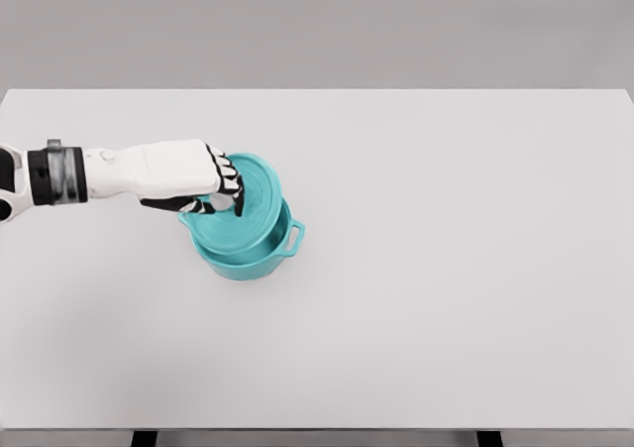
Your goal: Cover the pot with left arm
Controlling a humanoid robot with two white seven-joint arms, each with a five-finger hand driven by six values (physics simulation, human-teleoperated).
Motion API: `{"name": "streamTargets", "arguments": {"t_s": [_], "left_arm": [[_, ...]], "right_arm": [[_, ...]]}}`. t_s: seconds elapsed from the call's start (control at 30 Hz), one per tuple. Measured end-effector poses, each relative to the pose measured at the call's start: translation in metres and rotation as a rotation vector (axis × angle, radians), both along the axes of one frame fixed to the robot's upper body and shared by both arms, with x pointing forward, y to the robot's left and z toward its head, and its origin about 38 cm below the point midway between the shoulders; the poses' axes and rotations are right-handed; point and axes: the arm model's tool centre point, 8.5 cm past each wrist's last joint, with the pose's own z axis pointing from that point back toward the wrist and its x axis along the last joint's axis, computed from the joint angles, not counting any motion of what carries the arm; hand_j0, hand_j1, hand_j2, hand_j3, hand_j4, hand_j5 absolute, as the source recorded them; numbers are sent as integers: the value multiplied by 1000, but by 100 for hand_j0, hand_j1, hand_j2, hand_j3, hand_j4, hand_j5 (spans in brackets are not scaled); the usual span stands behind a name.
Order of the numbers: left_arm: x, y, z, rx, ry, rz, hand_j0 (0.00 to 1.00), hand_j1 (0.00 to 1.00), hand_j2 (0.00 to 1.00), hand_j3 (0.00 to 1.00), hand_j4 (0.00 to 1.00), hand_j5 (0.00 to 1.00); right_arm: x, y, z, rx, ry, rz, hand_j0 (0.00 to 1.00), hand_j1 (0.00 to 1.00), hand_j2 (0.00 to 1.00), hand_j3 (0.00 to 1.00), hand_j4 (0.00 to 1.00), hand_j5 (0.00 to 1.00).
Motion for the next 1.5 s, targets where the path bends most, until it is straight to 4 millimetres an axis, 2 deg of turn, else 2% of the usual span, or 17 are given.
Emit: {"name": "streamTargets", "arguments": {"t_s": [0.7, 1.5], "left_arm": [[-9, -4, -1, -14, 5, -23, 51, 51, 51, 51, 51, 51], [-7, -2, -7, -12, 15, -12, 62, 62, 62, 62, 62, 62]], "right_arm": [[0, 0, 0, 0, 0, 0, 100, 100, 100, 100, 100, 100], [0, 0, 0, 0, 0, 0, 100, 100, 100, 100, 100, 100]]}}
